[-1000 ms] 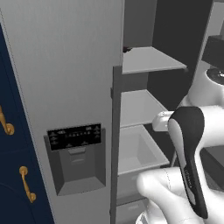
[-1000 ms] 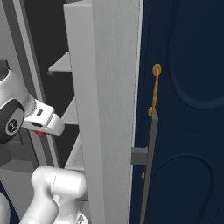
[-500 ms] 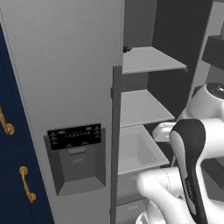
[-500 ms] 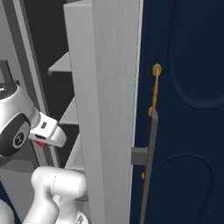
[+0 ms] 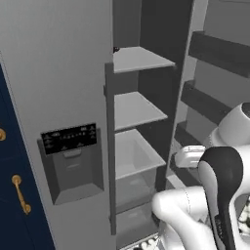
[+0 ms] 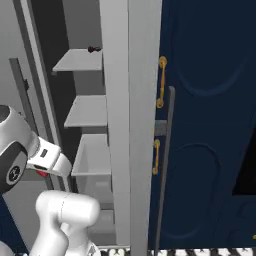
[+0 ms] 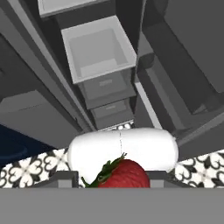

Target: Take the strawberry from the fridge and place it on top of the pancake, located on the dining counter.

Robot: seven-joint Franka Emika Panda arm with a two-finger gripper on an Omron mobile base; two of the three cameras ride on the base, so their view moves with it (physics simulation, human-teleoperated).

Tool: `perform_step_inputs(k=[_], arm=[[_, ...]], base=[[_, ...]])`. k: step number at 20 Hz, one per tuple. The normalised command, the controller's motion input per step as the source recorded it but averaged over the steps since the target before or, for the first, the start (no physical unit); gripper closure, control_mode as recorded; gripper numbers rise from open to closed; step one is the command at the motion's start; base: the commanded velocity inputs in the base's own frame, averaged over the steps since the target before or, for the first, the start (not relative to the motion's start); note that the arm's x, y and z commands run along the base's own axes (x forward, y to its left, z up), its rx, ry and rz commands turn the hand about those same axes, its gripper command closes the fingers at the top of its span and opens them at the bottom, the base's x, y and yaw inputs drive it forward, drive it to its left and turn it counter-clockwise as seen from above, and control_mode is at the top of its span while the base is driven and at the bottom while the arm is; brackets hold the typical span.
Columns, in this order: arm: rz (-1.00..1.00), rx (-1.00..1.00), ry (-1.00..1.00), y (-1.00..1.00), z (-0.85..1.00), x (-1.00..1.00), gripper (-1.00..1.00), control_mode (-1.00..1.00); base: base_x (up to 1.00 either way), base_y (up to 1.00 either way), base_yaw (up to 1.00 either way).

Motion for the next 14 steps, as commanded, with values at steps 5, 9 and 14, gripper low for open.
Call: perform_step_inputs(k=[5,9,14], arm=[[0.0,0.0,0.0,0.0,0.0,0.0,1.0,1.0],[0.0,0.0,0.0,0.0,0.0,0.0,1.0,1.0],[0.0,0.0,0.0,0.0,0.0,0.0,1.0,1.0]], base=[[-1.0,0.34,-0.66],[-0.9,0.12,-0.74],[-0.27,-0.06,-0.84]])
